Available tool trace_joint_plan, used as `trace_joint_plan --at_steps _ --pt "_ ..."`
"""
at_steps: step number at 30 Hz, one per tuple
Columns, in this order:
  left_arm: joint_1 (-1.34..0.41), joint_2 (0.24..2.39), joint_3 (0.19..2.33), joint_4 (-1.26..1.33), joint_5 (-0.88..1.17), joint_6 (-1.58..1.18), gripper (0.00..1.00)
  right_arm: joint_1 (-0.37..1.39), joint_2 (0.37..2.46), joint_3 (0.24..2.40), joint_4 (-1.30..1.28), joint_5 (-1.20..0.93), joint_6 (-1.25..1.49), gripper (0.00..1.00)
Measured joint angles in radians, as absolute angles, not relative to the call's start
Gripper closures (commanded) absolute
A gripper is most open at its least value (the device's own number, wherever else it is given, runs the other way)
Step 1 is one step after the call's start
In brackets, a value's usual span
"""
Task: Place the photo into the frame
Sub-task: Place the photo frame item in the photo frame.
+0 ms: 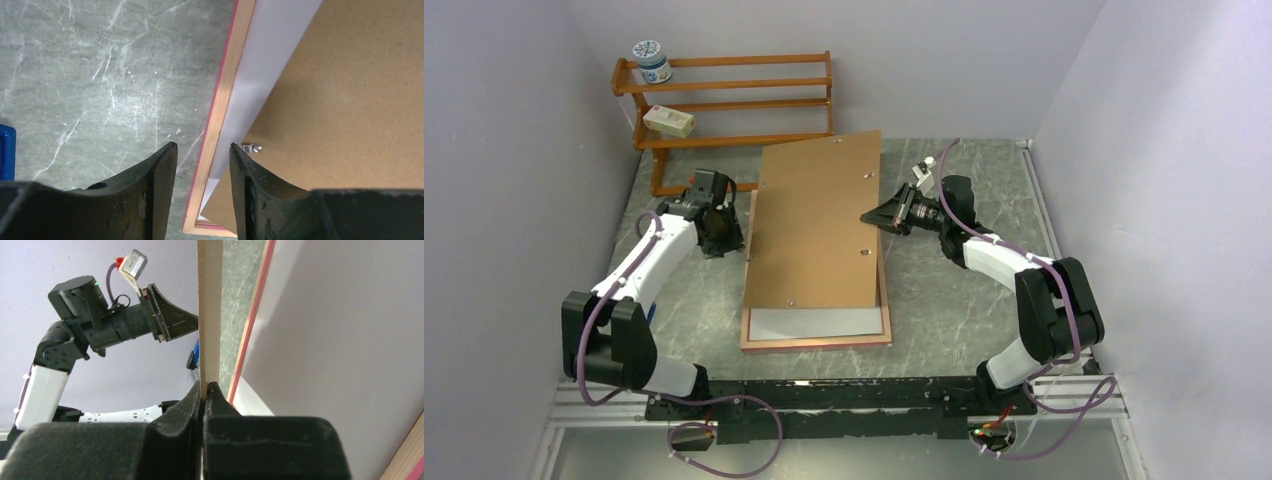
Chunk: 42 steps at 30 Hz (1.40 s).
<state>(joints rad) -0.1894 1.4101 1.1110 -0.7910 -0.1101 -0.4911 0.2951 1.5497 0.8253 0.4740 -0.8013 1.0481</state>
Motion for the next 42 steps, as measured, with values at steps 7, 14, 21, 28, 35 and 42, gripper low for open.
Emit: trace_joint_plan --at_steps 7,14,21,28,35,42 --pt "-0.189 1.485 1.113 -0.788 -0.100 -0.491 0.50 0.295 1.538 0.825 0.478 -0.820 1.048 1.00" --pt "-0.188 1.502 1.103 -0.757 -0.034 -0.467 0.54 0.295 1.536 0.825 0.479 -0.822 1.046 1.00" --pt "-0.185 1.487 1.051 -0.724 0.029 -0.431 0.56 0.295 1.536 0.825 0.470 -0.822 1.040 1.00" --pt "-0.196 1.450 1.003 -0.731 0.047 -0.430 0.58 0.296 1.537 0.825 0.469 -0.821 1.039 1.00" --pt "-0.205 1.437 0.996 -0.744 0.042 -0.409 0.47 0.296 1.538 0.825 0.469 -0.820 1.035 1.00" --pt "-0.237 1.426 0.993 -0.739 0.073 -0.401 0.56 0.304 1.555 0.825 0.463 -0.804 1.017 1.00"
